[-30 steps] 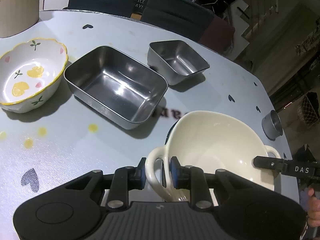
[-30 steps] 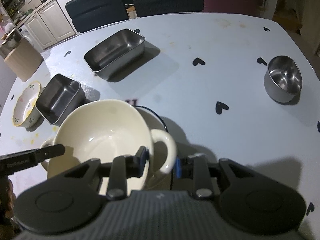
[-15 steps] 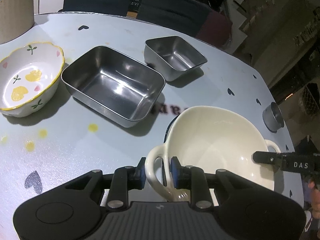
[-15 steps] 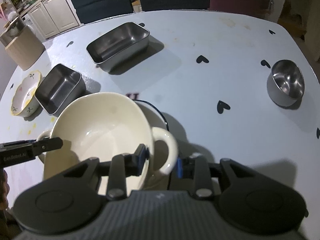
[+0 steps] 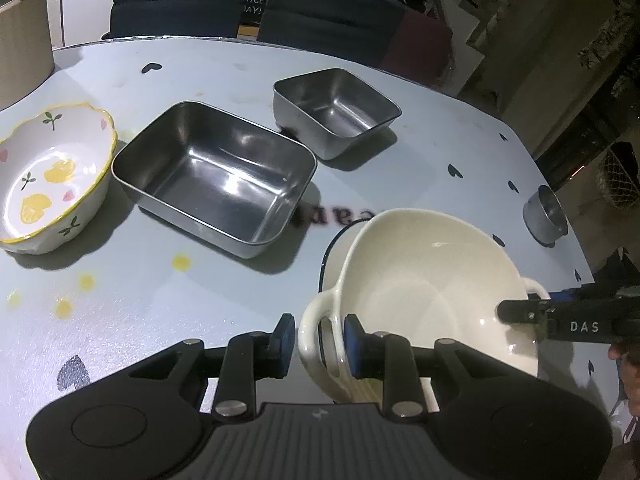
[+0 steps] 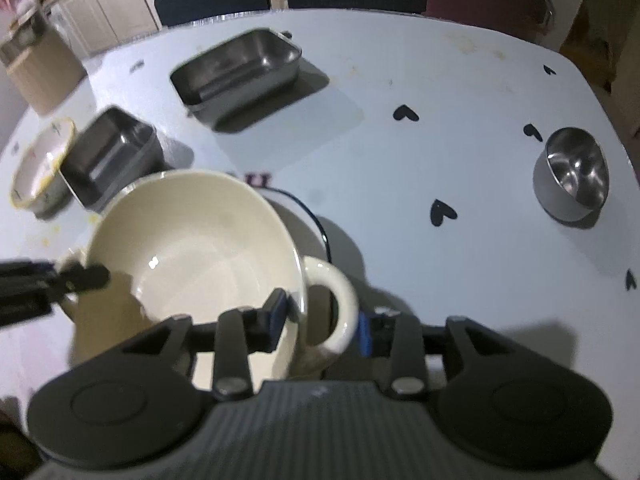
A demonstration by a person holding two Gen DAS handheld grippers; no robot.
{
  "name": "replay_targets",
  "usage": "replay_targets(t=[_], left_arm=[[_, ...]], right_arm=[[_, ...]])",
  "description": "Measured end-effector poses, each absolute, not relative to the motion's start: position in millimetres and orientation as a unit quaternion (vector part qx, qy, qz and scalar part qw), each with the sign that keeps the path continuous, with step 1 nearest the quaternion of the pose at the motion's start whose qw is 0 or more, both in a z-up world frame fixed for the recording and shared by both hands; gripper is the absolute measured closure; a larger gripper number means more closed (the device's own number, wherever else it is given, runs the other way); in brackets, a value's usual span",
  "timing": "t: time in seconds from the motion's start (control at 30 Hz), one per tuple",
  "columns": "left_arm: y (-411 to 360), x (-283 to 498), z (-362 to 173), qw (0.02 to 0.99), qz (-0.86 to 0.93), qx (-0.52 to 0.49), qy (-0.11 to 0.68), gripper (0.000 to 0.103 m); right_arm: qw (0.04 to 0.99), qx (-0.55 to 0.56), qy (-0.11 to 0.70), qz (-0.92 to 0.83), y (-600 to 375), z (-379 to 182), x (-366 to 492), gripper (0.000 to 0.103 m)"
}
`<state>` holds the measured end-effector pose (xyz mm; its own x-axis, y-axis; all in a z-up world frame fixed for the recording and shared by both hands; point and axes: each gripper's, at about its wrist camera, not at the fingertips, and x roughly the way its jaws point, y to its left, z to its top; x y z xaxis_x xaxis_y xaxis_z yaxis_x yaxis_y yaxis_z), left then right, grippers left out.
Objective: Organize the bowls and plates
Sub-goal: 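Carry the cream bowl with both grippers toward the white ginkgo plate, then lower the cream bowl onto the white plate and open both grippers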
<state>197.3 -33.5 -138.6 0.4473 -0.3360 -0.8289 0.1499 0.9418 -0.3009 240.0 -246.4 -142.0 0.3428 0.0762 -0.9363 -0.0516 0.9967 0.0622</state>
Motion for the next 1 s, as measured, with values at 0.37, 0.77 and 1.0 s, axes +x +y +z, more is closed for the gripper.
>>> replay_targets(t=[0.37,0.77,1.0], left_arm=[[-33.4,197.9,-138.5,0.845,-0.143,-0.092,0.508,0.074],[-33.0,197.5,-137.6,0.845,-0.141,-0.087,0.508,0.072],[-35.1,199.5,-130.1,0.843,-0.144,-0.088,0.511,0.029]], right_arm=[[0.821,0.001,0.570,0.035,-245.1,-141.3,239.7,0.060],[0.828,-0.014,0.560,0.035,-244.2,-140.3,238.7,0.056],[0.814,0.041,0.579,0.036,-257.4,-144.8,238.1,0.030]])
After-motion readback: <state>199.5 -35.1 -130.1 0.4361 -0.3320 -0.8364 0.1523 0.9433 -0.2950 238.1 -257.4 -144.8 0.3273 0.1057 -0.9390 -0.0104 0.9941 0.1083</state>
